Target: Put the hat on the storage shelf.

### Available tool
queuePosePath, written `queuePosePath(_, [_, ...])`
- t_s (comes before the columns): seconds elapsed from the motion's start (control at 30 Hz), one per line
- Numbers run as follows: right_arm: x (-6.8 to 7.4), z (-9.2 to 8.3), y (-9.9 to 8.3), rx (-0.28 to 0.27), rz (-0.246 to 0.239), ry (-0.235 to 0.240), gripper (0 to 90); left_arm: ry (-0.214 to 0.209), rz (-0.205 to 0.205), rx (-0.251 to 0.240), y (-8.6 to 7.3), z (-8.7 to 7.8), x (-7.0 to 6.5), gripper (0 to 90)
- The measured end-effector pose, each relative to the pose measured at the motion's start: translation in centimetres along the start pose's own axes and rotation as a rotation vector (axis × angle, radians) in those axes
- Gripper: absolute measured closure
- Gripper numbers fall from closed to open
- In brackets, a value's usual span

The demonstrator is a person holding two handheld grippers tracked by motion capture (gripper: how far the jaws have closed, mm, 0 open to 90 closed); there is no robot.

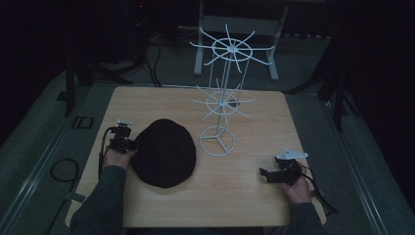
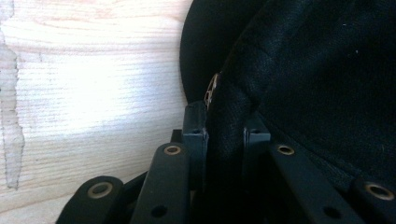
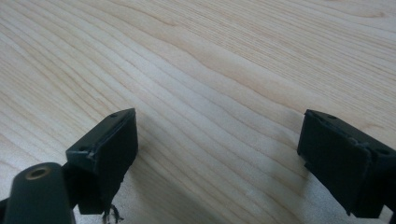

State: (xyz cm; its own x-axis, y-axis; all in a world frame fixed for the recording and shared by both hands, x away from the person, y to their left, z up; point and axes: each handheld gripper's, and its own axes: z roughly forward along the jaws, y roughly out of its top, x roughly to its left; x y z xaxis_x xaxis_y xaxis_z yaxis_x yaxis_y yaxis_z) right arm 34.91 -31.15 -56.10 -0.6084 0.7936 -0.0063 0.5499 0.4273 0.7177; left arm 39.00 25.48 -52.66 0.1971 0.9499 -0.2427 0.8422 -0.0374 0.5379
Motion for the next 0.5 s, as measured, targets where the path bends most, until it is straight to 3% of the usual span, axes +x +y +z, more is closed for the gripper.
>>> queuePosePath(0.5, [0.0,0.0,0.0,0.000,0.000,0.000,12.1,-0.028,-0.017,-0.053,0.8,-1.9,0.1,78.1])
